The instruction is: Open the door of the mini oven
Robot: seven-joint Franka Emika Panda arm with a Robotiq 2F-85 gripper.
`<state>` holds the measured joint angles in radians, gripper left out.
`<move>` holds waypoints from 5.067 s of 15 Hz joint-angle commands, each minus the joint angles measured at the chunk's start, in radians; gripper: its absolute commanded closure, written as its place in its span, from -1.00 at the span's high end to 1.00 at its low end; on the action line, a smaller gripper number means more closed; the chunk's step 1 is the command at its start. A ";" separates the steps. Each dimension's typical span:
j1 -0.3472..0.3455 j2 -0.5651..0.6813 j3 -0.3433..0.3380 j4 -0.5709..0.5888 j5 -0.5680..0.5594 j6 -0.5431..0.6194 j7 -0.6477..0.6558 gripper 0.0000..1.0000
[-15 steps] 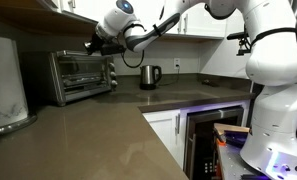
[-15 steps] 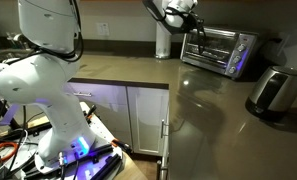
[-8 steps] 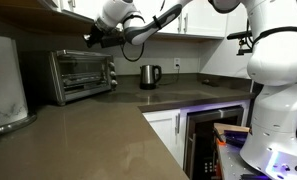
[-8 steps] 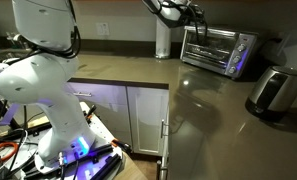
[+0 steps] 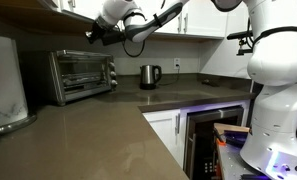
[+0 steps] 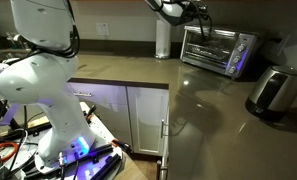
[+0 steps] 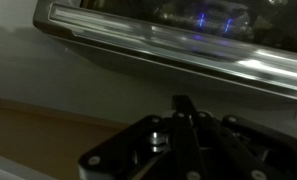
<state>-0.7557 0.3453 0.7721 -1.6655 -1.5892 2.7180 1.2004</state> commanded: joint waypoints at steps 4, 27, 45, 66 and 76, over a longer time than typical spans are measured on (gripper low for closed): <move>0.034 0.068 -0.028 0.033 -0.067 -0.025 -0.008 -1.00; 0.220 -0.072 -0.263 -0.028 0.080 -0.071 -0.221 -1.00; 0.221 0.045 -0.261 0.034 0.003 -0.046 -0.181 -1.00; 0.362 -0.200 -0.389 -0.203 0.211 -0.120 -0.338 -1.00; 0.362 -0.115 -0.433 -0.054 -0.044 -0.053 -0.163 -1.00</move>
<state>-0.3919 0.1825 0.3481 -1.7821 -1.5629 2.6306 0.9821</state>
